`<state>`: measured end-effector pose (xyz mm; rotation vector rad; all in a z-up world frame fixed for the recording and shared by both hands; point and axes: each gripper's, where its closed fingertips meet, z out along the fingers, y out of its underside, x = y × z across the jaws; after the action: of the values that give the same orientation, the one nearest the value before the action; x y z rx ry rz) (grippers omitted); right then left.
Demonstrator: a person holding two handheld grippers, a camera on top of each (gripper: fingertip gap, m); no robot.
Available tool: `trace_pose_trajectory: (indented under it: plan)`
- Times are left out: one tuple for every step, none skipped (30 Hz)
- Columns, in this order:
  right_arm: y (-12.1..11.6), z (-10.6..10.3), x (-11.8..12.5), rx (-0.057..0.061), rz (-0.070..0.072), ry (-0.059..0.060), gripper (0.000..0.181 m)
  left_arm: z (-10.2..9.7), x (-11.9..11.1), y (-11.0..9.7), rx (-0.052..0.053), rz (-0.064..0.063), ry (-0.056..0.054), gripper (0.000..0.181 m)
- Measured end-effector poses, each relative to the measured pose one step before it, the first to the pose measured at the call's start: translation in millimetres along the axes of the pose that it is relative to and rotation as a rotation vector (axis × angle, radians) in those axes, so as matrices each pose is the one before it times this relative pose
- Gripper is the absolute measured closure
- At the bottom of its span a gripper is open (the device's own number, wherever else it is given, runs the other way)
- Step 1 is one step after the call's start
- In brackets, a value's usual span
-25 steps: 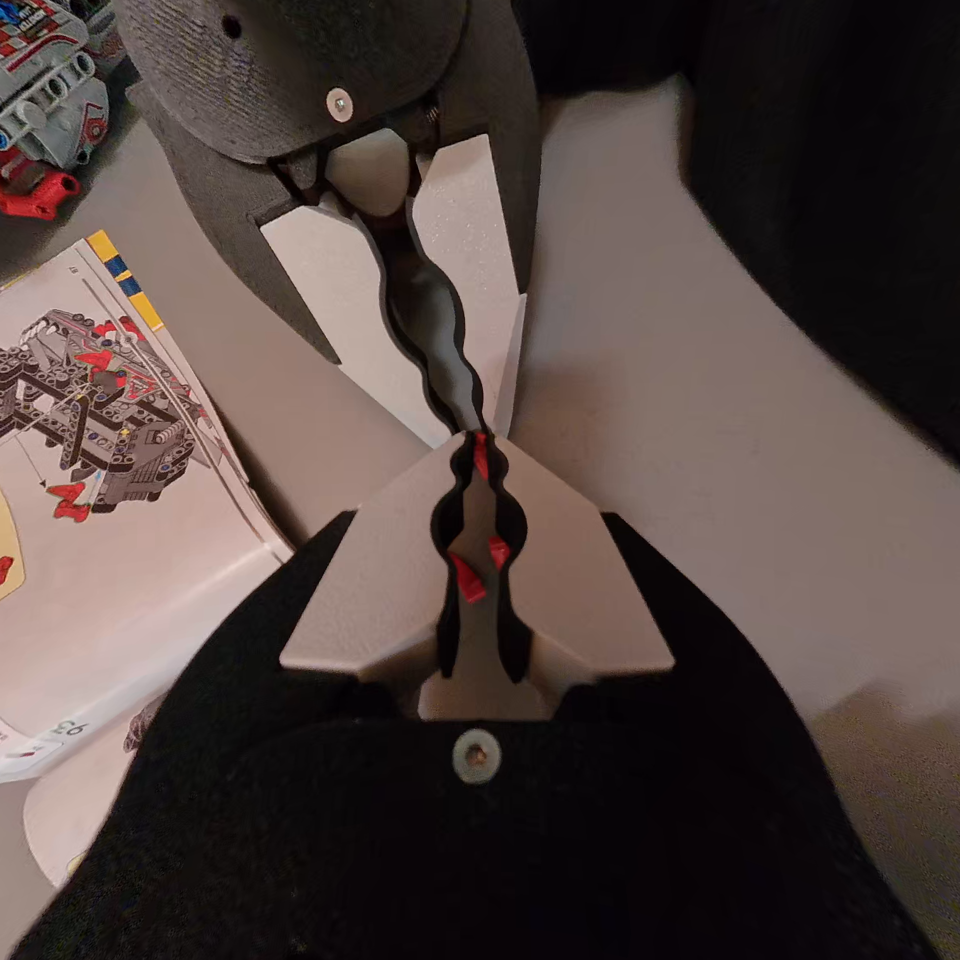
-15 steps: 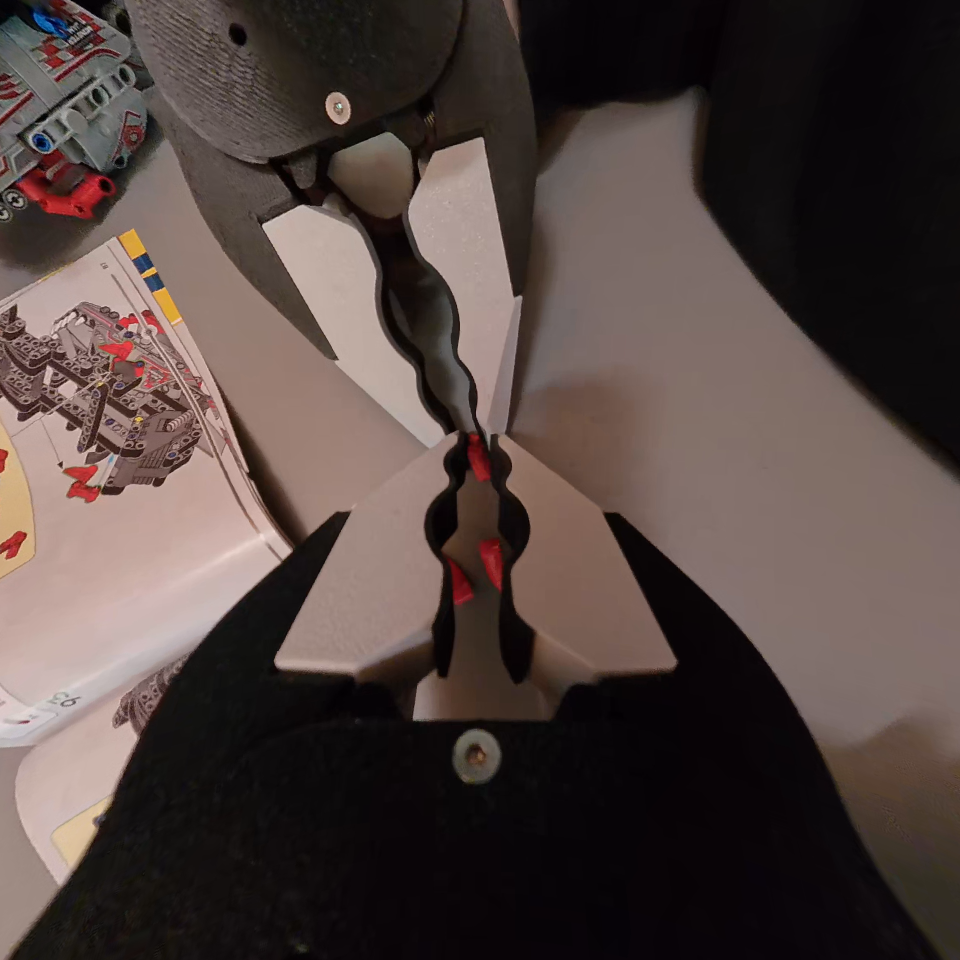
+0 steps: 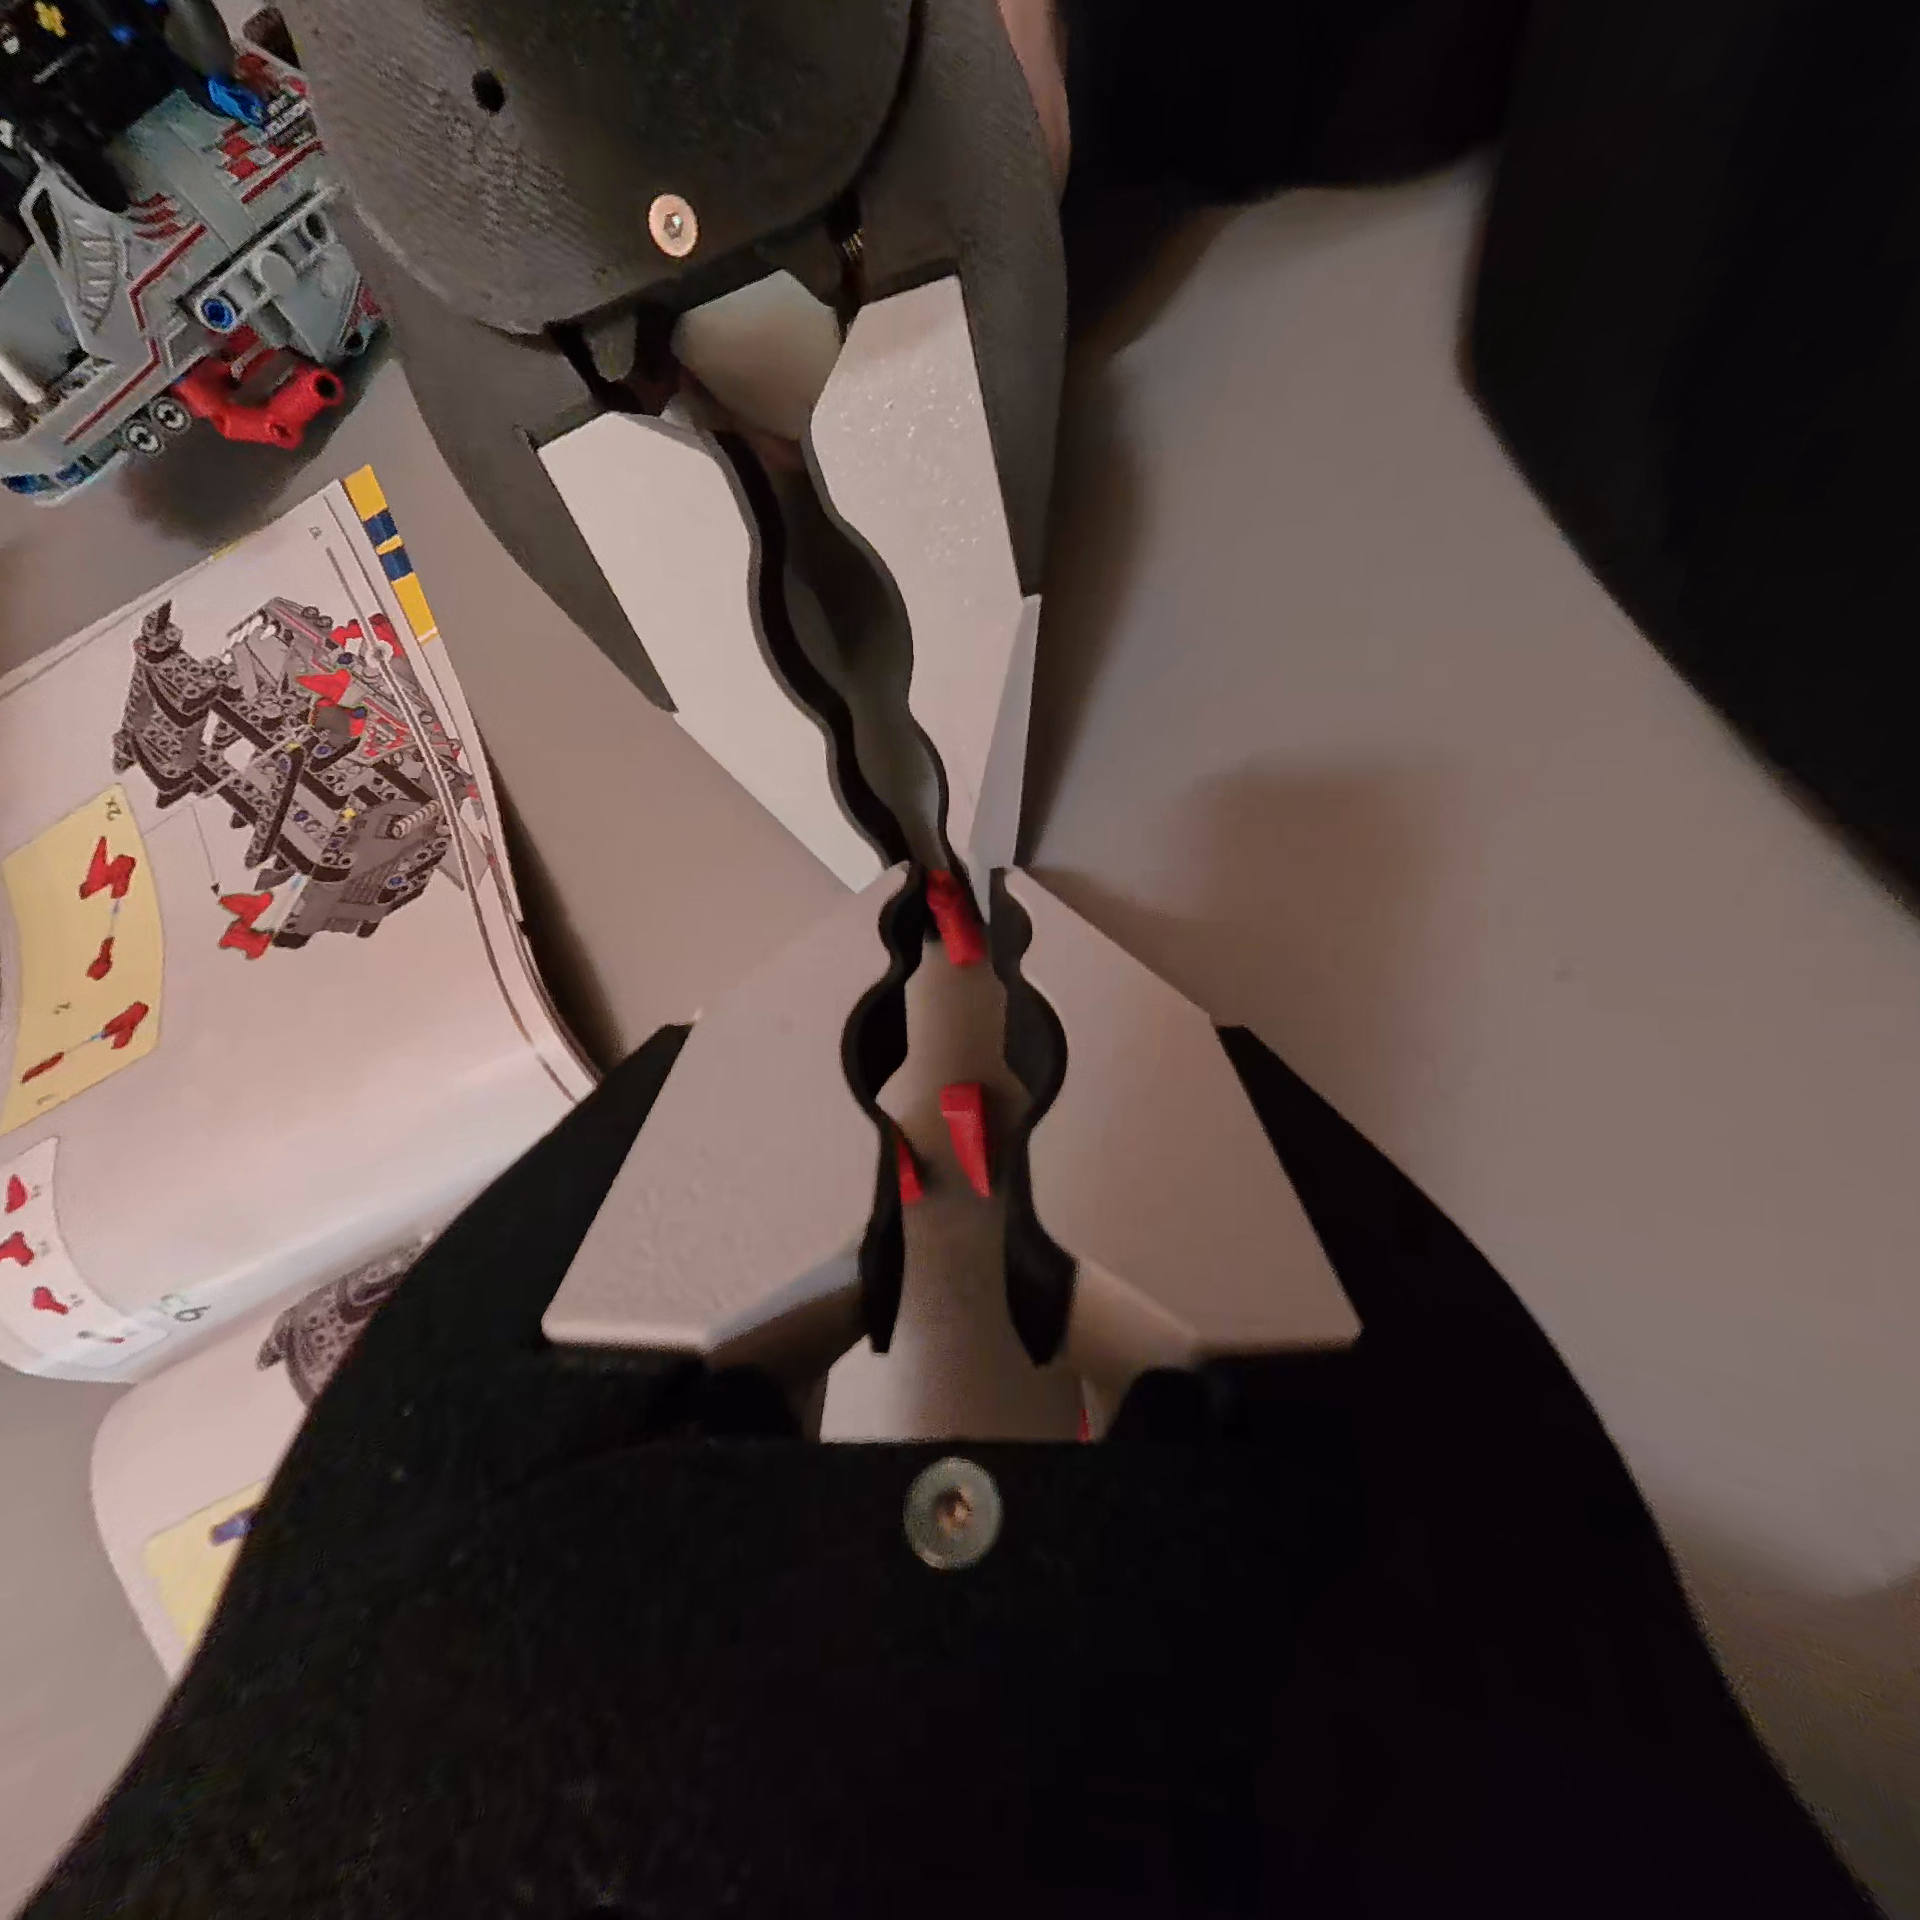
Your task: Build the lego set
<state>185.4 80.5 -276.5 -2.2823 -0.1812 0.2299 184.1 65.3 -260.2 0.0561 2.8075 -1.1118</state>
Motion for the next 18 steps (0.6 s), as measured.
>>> trace_pose_trajectory:
  plan:
    - [0.05,-0.02,-0.01,0.0,-0.0011,0.0009,0.173,0.03,0.1,-0.16,0.0062,-0.0153,-0.0012,0.172]
    - [0.04,0.02,-0.01,0.0,-0.0021,0.0018,0.173,-0.01,0.18,-0.08,0.0049,-0.0136,-0.0012,0.172]
    - [-0.11,0.05,-0.06,0.0,-0.0024,0.0019,0.173,-0.01,0.22,-0.3,0.0033,-0.0125,-0.0017,0.171]
    - [0.06,-0.03,-0.03,0.0,-0.0011,0.0008,0.173,0.15,-0.12,-0.12,0.0019,-0.0092,-0.0048,0.171]
    - [-0.01,-0.03,0.03,0.0002,0.0008,-0.0007,0.173,0.01,-0.59,-0.09,0.0012,-0.0084,-0.0084,0.172]
    - [-0.07,-0.02,0.05,0.0003,0.0028,-0.0019,0.173,0.15,0.02,-0.25,0.0007,-0.0064,-0.0053,0.172]
    - [0.01,-0.1,0.1,0.0002,0.0024,-0.0016,0.173,0.06,0.04,0.03,-0.0002,-0.0036,-0.0052,0.172]
    - [0.01,0.0,0.02,-0.0001,0.0001,0.0002,0.173,0.02,-0.28,-0.12,0.0008,-0.0048,-0.0065,0.172]
    - [0.01,0.02,0.01,-0.0001,-0.0003,0.0006,0.173,0.07,-0.24,-0.15,0.0036,-0.0089,-0.0046,0.172]
    - [-0.01,-0.05,-0.01,0.0002,0.0022,-0.001,0.173,-0.02,0.15,-0.15,0.0051,-0.0106,-0.0017,0.172]
    - [-0.02,0.01,0.06,0.0004,0.0043,-0.0025,0.173,-0.19,0.11,-0.16,0.0052,-0.0121,-0.0039,0.171]
    - [-0.06,0.03,0.06,0.0007,0.006,-0.0017,0.173,-0.18,-0.01,-0.29,0.005,-0.0148,-0.0054,0.171]
    - [-0.02,-0.01,0.07,0.0002,0.0017,0.0006,0.173,-0.51,0.11,-0.44,0.0055,-0.0152,-0.005,0.17]
    - [0.06,0.03,-0.01,-0.0001,-0.0013,0.0029,0.173,-0.65,-0.04,-0.65,0.008,-0.0154,-0.0071,0.169]
    - [-0.08,0.0,0.16,-0.0001,-0.0014,0.0026,0.173,-0.85,-0.64,-0.89,0.0103,-0.0202,-0.0103,0.169]
    - [0.05,-0.03,-0.01,0.0,-0.0008,0.0011,0.174,-0.77,-0.19,-1.38,0.0138,-0.0245,-0.0065,0.167]
    - [-0.06,0.07,0.01,0.0,0.0003,0.0,0.174,-1.04,0.4,-2.02,0.0173,-0.0239,-0.002,0.164]
    - [0.0,-0.02,0.03,0.0,0.0005,-0.0002,0.174,-0.87,-0.57,-1.22,0.01,-0.0245,-0.0088,0.165]
